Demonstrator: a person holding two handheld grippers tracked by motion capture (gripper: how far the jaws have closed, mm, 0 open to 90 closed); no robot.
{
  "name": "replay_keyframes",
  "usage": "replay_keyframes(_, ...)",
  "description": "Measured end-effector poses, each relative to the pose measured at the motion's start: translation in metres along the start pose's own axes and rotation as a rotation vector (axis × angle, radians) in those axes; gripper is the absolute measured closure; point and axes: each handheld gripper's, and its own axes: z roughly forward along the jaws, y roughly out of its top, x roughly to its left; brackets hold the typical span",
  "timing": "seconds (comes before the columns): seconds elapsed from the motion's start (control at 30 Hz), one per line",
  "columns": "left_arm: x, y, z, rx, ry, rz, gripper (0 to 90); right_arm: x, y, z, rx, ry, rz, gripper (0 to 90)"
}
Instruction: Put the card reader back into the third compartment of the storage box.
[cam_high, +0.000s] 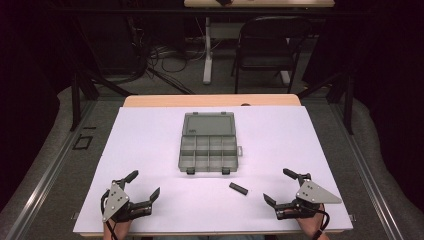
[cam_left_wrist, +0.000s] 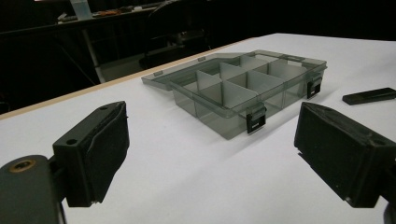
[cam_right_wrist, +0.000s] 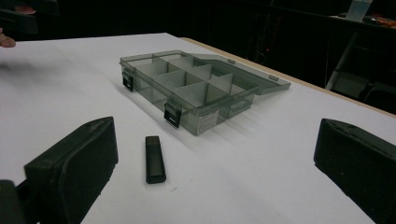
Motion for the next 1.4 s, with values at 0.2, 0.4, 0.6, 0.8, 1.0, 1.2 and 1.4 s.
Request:
replay_keyframes(0.2,0.000,0.001,-0.001,-0.002,-0.003,0.001,10.4,-0.001,0.001,0.000,0.011,-0.003,0.012,0.0)
replay_keyframes(0.4,0.000,0.001,-0.001,-0.001,-0.001,-0.001,10.4,-0.001,0.004,0.006,0.025,0.004,0.010,0.0)
replay_keyframes(0.6,0.000,0.001,0.002,0.008,0.006,0.003,10.4,-0.002,0.008,0.013,0.042,0.022,0.001,0.0)
replay_keyframes(0.8,0.000,0.001,0.002,0.010,0.004,0.004,10.4,-0.004,0.013,0.020,0.070,0.038,0.020,0.0)
replay_keyframes(1.0,0.001,0.000,0.003,0.010,0.009,-0.002,10.4,-0.004,0.017,0.030,0.089,0.056,0.029,0.0)
replay_keyframes(1.2,0.002,0.000,0.003,0.014,0.006,-0.002,10.5,-0.004,0.020,0.041,0.118,0.074,0.037,0.0)
replay_keyframes(1.4,0.004,0.000,0.003,0.013,0.011,-0.001,10.4,-0.003,0.020,0.056,0.163,0.103,0.044,0.0)
